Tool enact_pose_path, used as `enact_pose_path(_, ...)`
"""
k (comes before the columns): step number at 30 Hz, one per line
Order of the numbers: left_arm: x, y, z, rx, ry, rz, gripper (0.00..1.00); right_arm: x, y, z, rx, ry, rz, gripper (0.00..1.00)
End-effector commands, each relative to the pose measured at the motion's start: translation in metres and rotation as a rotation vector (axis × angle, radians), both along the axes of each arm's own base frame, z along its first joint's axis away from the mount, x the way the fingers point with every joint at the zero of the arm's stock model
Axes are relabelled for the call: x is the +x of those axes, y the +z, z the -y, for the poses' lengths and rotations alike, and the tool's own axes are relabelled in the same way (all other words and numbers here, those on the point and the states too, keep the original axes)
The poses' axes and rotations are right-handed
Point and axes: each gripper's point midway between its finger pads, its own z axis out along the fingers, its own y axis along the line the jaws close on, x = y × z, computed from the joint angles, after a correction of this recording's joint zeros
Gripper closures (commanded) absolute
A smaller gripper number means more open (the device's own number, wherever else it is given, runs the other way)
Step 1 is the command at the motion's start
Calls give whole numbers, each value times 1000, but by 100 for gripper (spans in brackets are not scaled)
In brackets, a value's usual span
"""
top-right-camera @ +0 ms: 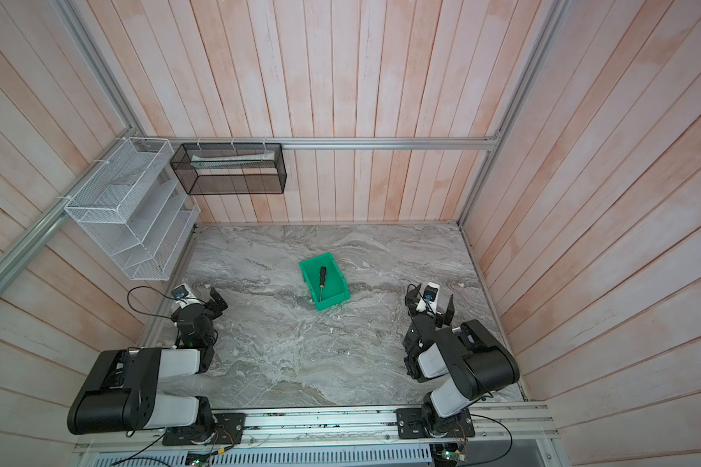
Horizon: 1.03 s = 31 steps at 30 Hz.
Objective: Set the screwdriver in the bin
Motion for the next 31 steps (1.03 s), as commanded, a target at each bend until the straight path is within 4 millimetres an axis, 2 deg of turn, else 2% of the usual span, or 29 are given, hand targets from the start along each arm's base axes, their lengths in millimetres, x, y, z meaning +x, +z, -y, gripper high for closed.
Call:
enact_pose_path(1, 17, 38, 18, 66, -112, 140, 0, 3, 9, -4, 31, 80, 46, 2)
enact_pose_path(3, 19, 36, 29, 85, -160, 116, 0, 9, 5, -4, 63, 136, 31, 2)
enact_pose_path(5, 22, 34, 44, 127, -229, 115, 0, 17, -11, -1, 108, 188, -15, 2)
enact_pose_path(6, 23, 23, 58, 158, -304, 97, 0, 22, -5, 4, 93, 173, 23, 2)
enact_pose_path(7, 24, 32, 61, 203, -308, 165, 0, 32, -14, -1, 113, 195, -44, 2)
enact_pose_path(8, 22, 36, 59, 199, -282, 168, 0, 41, -22, -3, 122, 201, -98, 2)
enact_pose_path(10, 27, 24, 57, 163, -289, 101, 0, 39, -17, 1, 121, 189, -68, 2)
enact_pose_path(12, 31, 28, 52, 157, -270, 118, 0, 38, -18, 1, 119, 194, -66, 2)
enact_pose_path(14, 39, 19, 49, 122, -286, 55, 0, 40, -20, 0, 128, 197, -82, 2)
enact_pose_path(16, 35, 23, 50, 116, -301, 95, 0, 39, -18, 0, 124, 198, -71, 2)
enact_pose_path(31, 37, 21, 51, 121, -295, 72, 0, 43, -21, 0, 137, 223, -86, 2)
